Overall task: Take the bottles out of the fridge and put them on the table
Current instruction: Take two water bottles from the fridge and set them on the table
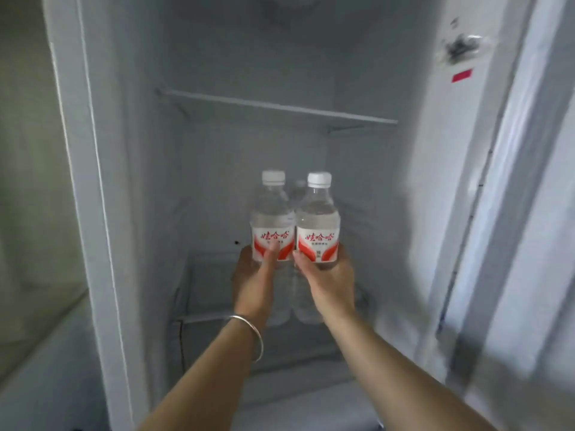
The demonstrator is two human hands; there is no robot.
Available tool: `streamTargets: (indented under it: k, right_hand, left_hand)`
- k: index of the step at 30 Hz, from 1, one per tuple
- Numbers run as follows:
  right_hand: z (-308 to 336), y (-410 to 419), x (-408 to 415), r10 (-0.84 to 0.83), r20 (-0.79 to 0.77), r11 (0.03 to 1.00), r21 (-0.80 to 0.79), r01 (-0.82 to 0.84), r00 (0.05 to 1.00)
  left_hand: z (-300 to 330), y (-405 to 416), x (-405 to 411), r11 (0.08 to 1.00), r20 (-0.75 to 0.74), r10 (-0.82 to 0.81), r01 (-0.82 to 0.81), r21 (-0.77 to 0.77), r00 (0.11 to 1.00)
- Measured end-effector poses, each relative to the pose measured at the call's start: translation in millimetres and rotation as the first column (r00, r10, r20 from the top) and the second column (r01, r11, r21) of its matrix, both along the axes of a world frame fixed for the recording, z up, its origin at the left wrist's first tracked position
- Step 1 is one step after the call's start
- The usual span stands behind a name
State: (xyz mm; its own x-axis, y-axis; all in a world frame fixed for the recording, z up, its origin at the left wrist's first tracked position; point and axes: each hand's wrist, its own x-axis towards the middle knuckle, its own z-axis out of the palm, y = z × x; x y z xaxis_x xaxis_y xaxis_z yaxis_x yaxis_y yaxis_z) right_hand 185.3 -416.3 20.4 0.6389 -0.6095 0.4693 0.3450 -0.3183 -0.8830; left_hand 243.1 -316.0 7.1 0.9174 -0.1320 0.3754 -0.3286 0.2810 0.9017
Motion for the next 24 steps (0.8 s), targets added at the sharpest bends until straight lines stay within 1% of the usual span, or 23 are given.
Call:
streamTargets:
  k: [3,5,8,11,14,18,20,24]
  right_hand:
    - [-8.5,6.8,-81.5,-0.142,-0.033,0.99,0.004,0.143,0.989]
    - [-10.0,9.4,-133.8,-0.216,-0.031,0.976,0.028,0.217,0.976]
    - [-4.3,10.8,-211.6,-0.354,-0.027,0.935,0.026,0.355,0.935]
    - [1.2,10.3,-290.1,-0.448,-0.013,0.893,0.054,0.448,0.894]
    - [4.6,11.8,-372.8,-0.569,0.018,0.821,0.051,0.568,0.822]
    - [7.4,9.2,-482.9,-0.682,0.052,0.731,0.035,0.681,0.729]
    - [7.1,5.6,-542.5,-0.731,0.058,0.682,0.038,0.731,0.679]
    - [9.2,-11.1,-661.2,-0.79,0.045,0.613,0.04,0.789,0.612]
  left_hand:
    - [3.6,4.3,-76.7,0.994,0.02,-0.103,0.102,0.043,0.995]
    - [5.2,2.9,-121.8,0.981,0.016,-0.194,0.194,0.03,0.981]
    - [9.9,-5.1,-190.1,0.946,0.051,-0.325,0.324,0.029,0.944]
    - [17.4,-14.0,-262.6,0.895,0.095,-0.447,0.443,0.057,0.89]
    - [20.1,-28.2,-333.4,0.843,0.15,-0.537,0.527,0.108,0.83]
    - [24.6,-49.0,-436.9,0.783,0.181,-0.622,0.611,0.117,0.762]
    - [23.7,-60.1,-492.9,0.745,0.189,-0.666,0.658,0.116,0.721]
    - [23.5,-89.9,-604.0,0.663,0.189,-0.748,0.734,0.149,0.637]
